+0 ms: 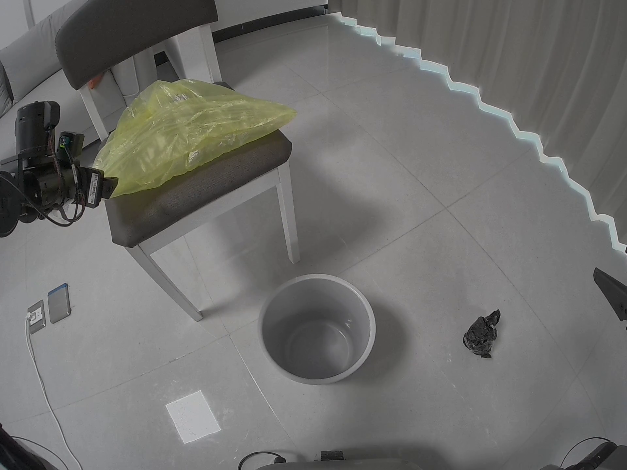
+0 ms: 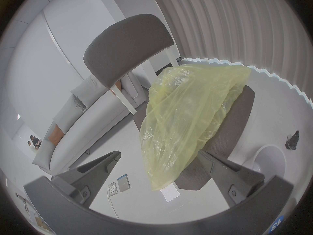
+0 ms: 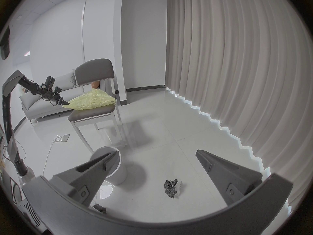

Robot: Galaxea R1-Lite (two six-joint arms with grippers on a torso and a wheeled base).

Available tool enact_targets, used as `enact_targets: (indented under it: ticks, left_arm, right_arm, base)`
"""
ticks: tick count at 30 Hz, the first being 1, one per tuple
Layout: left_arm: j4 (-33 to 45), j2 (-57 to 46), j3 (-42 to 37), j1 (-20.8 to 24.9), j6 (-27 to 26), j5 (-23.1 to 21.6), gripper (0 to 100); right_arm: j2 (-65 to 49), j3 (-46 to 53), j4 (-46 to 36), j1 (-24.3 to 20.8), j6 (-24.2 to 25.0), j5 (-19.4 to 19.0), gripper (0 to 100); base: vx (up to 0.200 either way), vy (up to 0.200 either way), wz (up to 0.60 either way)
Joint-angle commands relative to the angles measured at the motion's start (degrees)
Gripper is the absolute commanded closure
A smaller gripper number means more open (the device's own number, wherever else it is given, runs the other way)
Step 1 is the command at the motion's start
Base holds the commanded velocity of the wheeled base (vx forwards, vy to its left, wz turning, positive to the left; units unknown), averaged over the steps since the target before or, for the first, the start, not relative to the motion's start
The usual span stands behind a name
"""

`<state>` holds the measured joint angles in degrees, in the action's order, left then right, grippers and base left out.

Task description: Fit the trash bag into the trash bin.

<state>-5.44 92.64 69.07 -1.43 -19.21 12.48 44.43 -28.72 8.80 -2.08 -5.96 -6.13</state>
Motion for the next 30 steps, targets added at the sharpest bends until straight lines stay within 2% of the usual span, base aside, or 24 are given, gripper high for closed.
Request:
enact_targets:
  ticks: [1,23,30]
  left_arm:
    - [0.43,-2.46,-1.04,-0.42,-0.39,0.0,0]
    - [1.31,2.99,0.98,-1.39,-0.91,-0.09,0]
    - [1.13,5.54,4.67,-1.74,-0.56,0.09,0]
  right_arm:
    - [-0.23,0.07,-0.01,-0.02,-0.1,-0.02,0]
    - [-0.14,0.6,0.08,-0.02,-0.63,0.24,0]
    - [0.04,0.51,0.16,0.06,-0.63,0.42,0]
  base:
    - [0.0,0.0,0.0]
    - [0.0,0.0,0.0]
    - [0.0,0.0,0.0]
